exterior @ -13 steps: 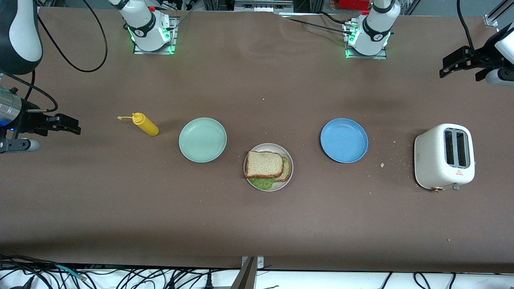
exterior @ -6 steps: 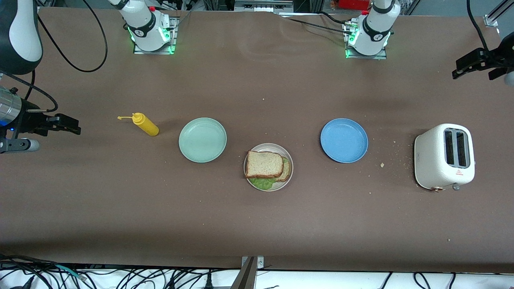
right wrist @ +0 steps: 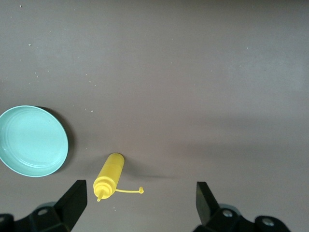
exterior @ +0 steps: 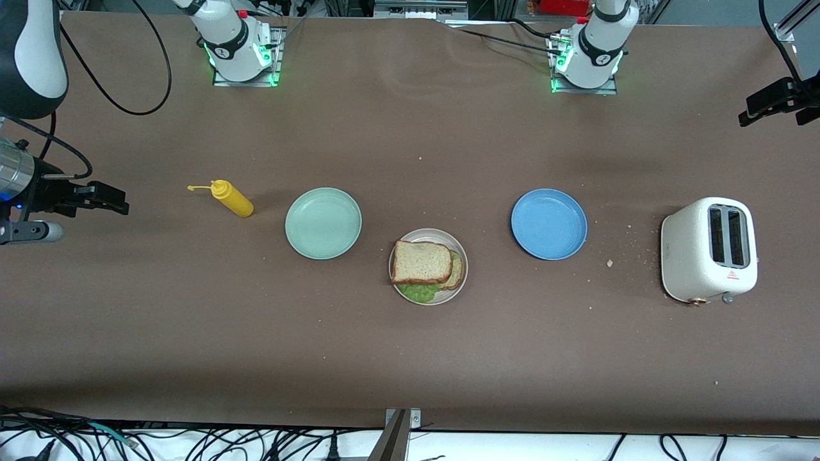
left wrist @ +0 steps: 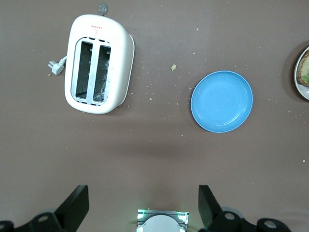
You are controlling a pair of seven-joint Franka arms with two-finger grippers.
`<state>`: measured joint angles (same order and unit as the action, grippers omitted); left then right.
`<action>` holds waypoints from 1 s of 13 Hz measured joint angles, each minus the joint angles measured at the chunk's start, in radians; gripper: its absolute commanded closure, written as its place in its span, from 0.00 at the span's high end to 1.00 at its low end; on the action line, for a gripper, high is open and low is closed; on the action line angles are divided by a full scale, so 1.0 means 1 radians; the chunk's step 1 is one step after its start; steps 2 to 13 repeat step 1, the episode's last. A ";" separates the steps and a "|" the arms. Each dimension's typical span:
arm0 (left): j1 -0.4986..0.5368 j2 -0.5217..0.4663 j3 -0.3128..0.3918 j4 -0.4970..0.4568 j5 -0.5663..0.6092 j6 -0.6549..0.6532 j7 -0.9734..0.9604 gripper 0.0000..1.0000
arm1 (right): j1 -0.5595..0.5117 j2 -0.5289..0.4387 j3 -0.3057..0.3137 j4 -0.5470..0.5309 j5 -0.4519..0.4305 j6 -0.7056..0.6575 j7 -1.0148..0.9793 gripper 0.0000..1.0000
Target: Make sandwich in beige plate with both arms
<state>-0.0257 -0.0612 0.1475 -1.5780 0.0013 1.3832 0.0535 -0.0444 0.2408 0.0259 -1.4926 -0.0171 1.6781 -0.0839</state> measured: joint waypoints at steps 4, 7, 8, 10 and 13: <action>0.000 0.000 -0.001 0.000 0.000 0.000 0.000 1.00 | 0.000 0.000 0.000 0.000 0.000 0.000 0.000 1.00; 0.000 0.000 -0.001 0.000 0.000 0.000 0.000 1.00 | 0.000 0.000 0.000 0.000 0.000 0.000 0.000 1.00; 0.000 0.000 -0.001 0.000 0.000 0.000 0.000 1.00 | 0.000 0.000 0.000 0.000 0.000 0.000 0.000 1.00; 0.000 0.000 -0.001 0.000 0.000 0.000 0.000 1.00 | 0.000 0.000 0.000 0.000 0.000 0.000 0.000 1.00; 0.000 0.000 -0.001 0.000 0.000 0.000 0.000 1.00 | 0.000 0.000 0.000 0.000 0.000 0.000 0.000 1.00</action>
